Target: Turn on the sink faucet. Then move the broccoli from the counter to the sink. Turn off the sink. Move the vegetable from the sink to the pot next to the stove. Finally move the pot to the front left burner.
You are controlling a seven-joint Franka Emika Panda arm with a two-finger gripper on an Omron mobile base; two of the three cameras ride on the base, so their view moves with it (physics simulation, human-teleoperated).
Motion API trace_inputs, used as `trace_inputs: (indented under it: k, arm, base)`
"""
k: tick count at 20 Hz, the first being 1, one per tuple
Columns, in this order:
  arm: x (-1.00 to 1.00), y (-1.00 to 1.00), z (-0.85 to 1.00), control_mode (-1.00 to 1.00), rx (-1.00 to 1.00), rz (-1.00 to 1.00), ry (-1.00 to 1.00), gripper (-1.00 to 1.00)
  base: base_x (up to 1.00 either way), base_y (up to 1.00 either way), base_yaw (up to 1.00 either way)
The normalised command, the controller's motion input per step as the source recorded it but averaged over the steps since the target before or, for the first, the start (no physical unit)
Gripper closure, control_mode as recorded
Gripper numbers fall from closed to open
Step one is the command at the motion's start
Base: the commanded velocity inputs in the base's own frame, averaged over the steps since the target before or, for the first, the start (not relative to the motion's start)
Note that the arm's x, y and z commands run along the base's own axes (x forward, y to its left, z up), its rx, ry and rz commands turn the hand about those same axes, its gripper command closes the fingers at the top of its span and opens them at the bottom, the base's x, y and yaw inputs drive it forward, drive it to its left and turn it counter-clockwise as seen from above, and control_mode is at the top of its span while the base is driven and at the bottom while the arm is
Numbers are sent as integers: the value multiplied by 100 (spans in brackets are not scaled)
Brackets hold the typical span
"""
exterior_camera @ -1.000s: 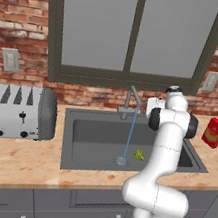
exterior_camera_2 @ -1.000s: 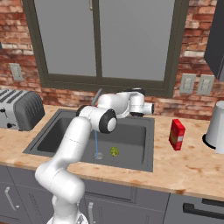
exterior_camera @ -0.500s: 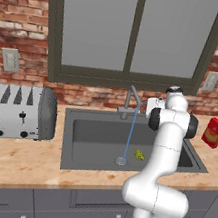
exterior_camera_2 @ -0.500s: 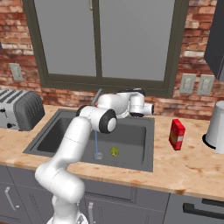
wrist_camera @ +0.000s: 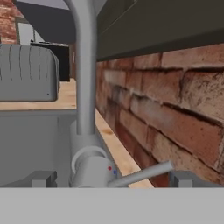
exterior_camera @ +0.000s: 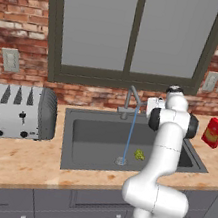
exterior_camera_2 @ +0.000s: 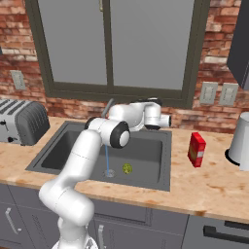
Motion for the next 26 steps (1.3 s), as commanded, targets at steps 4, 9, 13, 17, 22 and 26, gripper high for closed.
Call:
trace_inputs:
  k: [4,9,13,17,22,26]
  arm:
    - [-12,1,11,-100,0,3,0,-100]
    - [-15,0,10,-100,0,3,0,-100]
    - [-19,0,5,-100,1,3,0,-100]
    - [-22,4,2,-100,2,2,0,-100]
    - [-23,9,2,-100,2,2,0,-100]
    - [-15,13,1,-100,2,1,0,-100]
  base:
    - [0,0,0]
    - [0,0,0]
    - [0,0,0]
    - [0,0,0]
    - [0,0,0]
    - [0,0,0]
